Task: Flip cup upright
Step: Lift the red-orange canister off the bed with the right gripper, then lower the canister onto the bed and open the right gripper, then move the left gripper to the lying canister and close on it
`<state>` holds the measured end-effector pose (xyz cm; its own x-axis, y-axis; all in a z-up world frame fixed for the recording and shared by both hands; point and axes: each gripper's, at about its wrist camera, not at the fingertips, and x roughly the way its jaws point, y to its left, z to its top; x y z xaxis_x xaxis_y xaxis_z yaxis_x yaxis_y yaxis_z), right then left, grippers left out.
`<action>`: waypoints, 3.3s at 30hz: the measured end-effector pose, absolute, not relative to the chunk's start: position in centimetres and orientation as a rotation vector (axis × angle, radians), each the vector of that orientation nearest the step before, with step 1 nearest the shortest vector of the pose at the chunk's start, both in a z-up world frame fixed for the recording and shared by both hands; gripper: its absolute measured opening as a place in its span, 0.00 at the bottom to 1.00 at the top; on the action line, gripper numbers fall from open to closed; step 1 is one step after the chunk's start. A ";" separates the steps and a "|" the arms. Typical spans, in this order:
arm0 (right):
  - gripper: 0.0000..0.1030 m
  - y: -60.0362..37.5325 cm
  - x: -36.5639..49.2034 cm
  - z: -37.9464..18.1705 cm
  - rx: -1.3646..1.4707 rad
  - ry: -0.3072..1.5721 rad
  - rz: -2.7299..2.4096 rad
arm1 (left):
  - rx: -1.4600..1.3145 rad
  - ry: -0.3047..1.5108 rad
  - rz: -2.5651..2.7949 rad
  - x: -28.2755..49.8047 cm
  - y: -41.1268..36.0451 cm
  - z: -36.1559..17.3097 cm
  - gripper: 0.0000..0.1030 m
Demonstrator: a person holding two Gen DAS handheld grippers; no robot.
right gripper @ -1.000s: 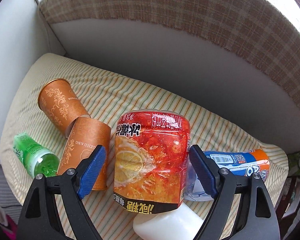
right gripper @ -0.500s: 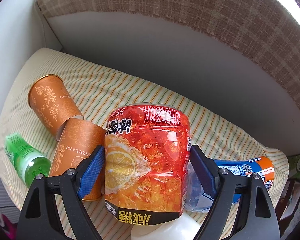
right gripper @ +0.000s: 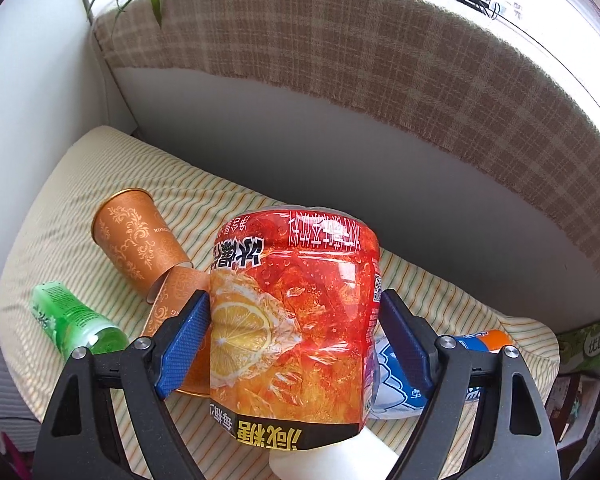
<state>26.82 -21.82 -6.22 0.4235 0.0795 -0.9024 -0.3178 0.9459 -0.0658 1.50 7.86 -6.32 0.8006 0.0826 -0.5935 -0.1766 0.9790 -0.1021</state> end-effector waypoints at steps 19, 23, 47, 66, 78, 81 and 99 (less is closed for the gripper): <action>0.82 -17.6 13.4 -4.2 -0.605 0.927 0.612 | -0.123 0.579 0.098 -2.0 5.9 -4.3 1.00; 0.82 -17.2 11.6 -6.6 -0.666 0.966 0.655 | -0.115 0.583 0.084 -2.4 5.2 -4.2 1.00; 0.83 -16.7 9.9 -11.2 -0.708 1.095 0.720 | -0.084 0.620 0.017 -2.6 3.5 -4.7 1.00; 0.83 -23.2 3.2 -5.6 -0.324 0.877 0.564 | 0.160 0.704 -0.245 0.8 -1.5 -5.6 1.00; 0.83 -32.6 -6.3 -8.5 0.042 0.854 0.252 | 0.635 0.737 -0.625 4.9 -12.1 -6.3 1.00; 0.83 -34.5 -7.3 -9.5 0.120 0.861 0.204 | 0.782 0.745 -0.678 5.3 -14.8 -7.0 1.00; 0.83 -40.6 -8.2 -11.7 0.354 0.888 0.078 | 1.370 0.799 -0.795 5.3 -21.9 -13.9 1.00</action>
<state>-8.24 -40.62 -11.65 0.6320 0.2125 -0.7453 0.0789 0.9390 0.3346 5.31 -21.88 -13.90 0.5152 -0.0210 -0.8568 0.8567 0.0424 0.5141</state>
